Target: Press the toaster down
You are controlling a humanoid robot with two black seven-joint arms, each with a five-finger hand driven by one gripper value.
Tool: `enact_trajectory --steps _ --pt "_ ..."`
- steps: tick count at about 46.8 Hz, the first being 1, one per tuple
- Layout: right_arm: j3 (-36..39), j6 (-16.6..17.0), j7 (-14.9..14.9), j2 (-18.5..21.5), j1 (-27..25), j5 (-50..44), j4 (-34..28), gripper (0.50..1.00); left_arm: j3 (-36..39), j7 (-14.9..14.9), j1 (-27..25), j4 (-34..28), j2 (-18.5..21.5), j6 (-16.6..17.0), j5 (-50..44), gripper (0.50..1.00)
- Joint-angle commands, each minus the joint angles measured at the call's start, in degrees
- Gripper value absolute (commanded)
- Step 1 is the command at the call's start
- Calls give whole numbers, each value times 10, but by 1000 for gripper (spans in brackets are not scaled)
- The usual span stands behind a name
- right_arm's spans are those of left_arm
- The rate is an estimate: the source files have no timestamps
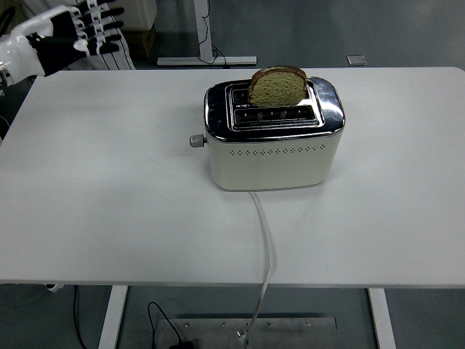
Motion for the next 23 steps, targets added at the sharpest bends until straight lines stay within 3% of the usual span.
enact_trajectory --steps 1,13,23 --pt "0 0 0 0 0 0 0 998 0 -7 1 31 -1 -2 -49 1000" --pt "0 0 0 0 0 1 0 998 -5 -9 52 101 -5 -3 -180 1000" --pt "0 0 0 0 -1 1 0 998 -16 -9 102 133 -28 1 -226 1000"
